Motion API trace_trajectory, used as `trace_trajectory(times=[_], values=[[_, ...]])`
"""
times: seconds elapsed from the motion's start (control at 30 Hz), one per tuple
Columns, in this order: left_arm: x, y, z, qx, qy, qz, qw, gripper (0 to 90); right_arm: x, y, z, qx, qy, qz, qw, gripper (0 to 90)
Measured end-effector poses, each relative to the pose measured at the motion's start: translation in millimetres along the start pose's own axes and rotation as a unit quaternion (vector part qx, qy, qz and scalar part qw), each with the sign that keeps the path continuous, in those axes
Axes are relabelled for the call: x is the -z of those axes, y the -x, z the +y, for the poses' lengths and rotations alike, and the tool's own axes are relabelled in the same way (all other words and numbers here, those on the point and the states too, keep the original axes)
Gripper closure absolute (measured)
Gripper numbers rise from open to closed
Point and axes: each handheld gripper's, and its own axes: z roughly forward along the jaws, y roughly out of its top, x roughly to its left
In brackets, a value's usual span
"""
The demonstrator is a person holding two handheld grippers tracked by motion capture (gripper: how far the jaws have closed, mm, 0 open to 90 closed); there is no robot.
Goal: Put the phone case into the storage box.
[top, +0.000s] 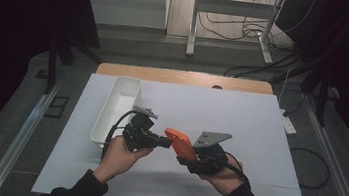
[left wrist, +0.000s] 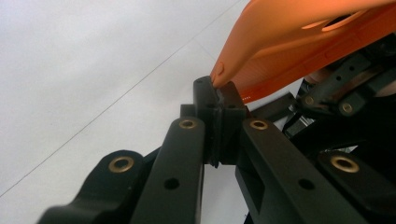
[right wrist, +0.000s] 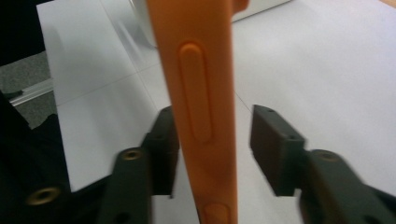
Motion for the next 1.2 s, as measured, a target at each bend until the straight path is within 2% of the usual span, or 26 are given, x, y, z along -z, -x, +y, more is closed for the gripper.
trace_trajectory(times=[0.07, 0.1, 0.13, 0.17, 0.23, 0.37, 0.4, 0.5, 0.7, 1.2], values=[[0.1, -0.8, -0.2, 0.003, 0.001, 0.002, 1.0000, 89.2, -1.0, 0.1, 0.2, 0.002, 0.003, -0.001, 1.0000, 41.0], [0.1, -0.8, -0.2, 0.003, 0.001, 0.002, 1.0000, 89.2, -1.0, 0.1, 0.2, 0.002, 0.003, -0.001, 1.0000, 41.0], [0.5, -1.8, -0.5, 0.003, -0.001, 0.004, 1.0000, 89.2, -1.4, 0.9, 0.4, 0.000, 0.005, -0.007, 1.0000, 32.2], [0.5, -2.5, -0.7, 0.004, 0.000, 0.006, 1.0000, 89.2, -1.9, 1.2, 0.2, -0.002, 0.004, -0.008, 1.0000, 28.7], [0.6, -2.9, -0.8, 0.004, 0.000, 0.008, 1.0000, 89.2, -2.1, 1.8, 0.1, -0.003, 0.004, -0.009, 0.9999, 25.9], [2.5, -5.9, -1.3, 0.003, -0.002, 0.013, 0.9999, 89.2, -2.5, 5.1, -0.5, -0.013, 0.008, -0.016, 0.9998, 12.4], [2.5, -5.9, -1.3, 0.003, -0.002, 0.013, 0.9999, 89.2, -2.5, 5.1, -0.5, -0.013, 0.008, -0.016, 0.9998, 12.4], [3.7, -7.2, -1.6, 0.005, 0.000, 0.018, 0.9998, 89.2, -4.4, 6.0, -2.4, -0.011, 0.001, -0.034, 0.9994, 3.4], [8.2, -10.6, -1.7, 0.004, 0.002, 0.032, 0.9995, 89.1, -3.8, 7.7, -6.1, -0.015, -0.001, -0.030, 0.9994, 0.1], [19.5, -18.6, -0.9, 0.005, -0.001, 0.052, 0.9986, 89.1, 7.4, 10.4, -16.3, -0.023, -0.016, -0.029, 0.9992, 0.0]])
